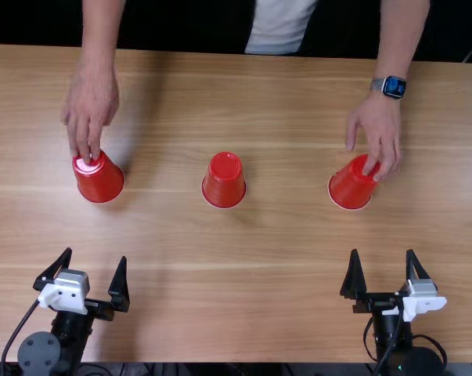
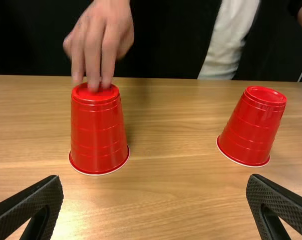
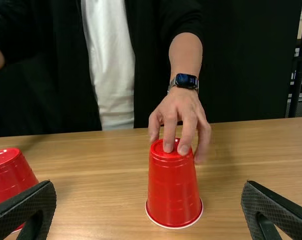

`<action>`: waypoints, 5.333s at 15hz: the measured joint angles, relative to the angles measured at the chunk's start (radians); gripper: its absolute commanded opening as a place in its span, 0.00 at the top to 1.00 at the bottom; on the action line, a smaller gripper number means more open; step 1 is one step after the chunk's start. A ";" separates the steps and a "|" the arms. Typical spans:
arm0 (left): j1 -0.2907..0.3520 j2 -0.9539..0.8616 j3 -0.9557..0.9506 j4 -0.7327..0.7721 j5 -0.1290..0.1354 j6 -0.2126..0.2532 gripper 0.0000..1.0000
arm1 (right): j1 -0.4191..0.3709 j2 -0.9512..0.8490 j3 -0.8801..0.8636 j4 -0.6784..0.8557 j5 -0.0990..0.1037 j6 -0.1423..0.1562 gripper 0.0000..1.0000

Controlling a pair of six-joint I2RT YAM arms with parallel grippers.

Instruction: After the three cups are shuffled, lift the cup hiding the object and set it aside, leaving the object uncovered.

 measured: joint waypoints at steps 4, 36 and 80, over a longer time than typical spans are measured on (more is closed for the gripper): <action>0.000 0.000 0.000 0.000 0.000 0.000 0.00 | 0.000 0.000 0.000 0.000 0.000 0.000 0.00; 0.000 0.000 0.000 0.000 -0.001 0.000 0.00 | 0.000 0.000 0.000 0.000 0.000 0.000 0.00; 0.003 0.000 0.001 -0.003 -0.057 -0.002 0.00 | -0.007 0.000 0.003 0.016 0.009 -0.010 0.00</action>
